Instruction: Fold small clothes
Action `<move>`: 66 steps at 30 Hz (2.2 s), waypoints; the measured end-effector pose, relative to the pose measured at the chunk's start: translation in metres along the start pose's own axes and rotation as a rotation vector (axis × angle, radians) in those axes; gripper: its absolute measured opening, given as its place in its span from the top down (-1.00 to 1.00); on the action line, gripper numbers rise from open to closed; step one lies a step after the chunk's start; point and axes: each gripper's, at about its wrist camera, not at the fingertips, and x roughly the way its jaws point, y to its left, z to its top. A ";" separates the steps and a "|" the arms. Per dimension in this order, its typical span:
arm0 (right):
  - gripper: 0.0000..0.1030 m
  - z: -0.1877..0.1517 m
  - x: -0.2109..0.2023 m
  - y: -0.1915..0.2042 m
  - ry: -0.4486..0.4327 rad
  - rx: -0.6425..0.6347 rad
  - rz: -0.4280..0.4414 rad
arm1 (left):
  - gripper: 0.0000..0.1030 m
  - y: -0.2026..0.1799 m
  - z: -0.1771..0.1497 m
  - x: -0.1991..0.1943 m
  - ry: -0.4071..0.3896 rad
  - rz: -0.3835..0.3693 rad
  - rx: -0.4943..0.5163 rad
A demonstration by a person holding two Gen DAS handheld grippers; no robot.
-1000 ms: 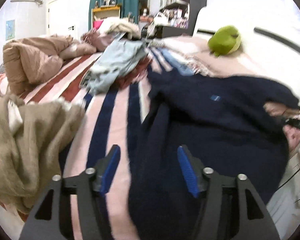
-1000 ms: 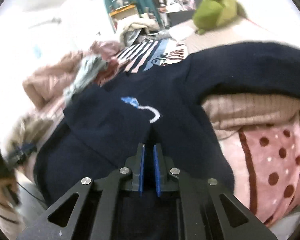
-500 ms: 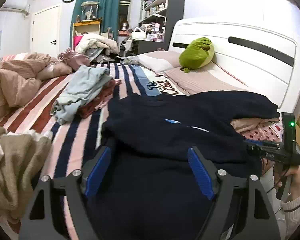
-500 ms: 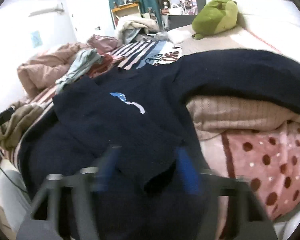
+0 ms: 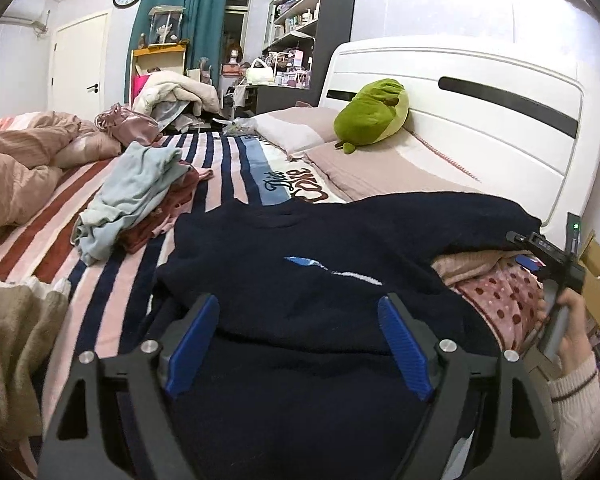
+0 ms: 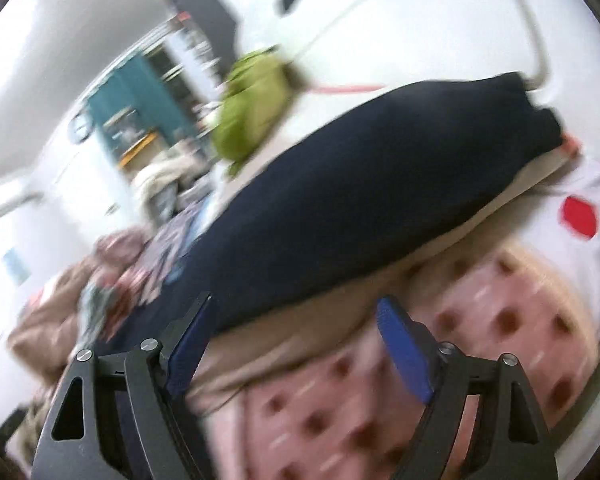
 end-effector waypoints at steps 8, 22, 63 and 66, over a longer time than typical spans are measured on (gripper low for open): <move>-0.37 0.030 0.010 -0.006 -0.101 0.024 0.028 | -0.55 0.007 0.001 -0.006 -0.036 0.044 -0.070; -0.27 0.043 0.022 -0.002 -0.036 0.067 -0.177 | -0.56 0.016 0.000 -0.026 -0.091 0.093 -0.114; -0.37 -0.133 0.004 0.252 0.348 -0.723 0.454 | -0.61 0.090 -0.048 -0.078 -0.161 0.034 -0.159; -0.39 -0.161 0.040 0.283 0.440 -0.792 0.463 | -0.61 0.094 -0.050 -0.080 -0.160 0.047 -0.167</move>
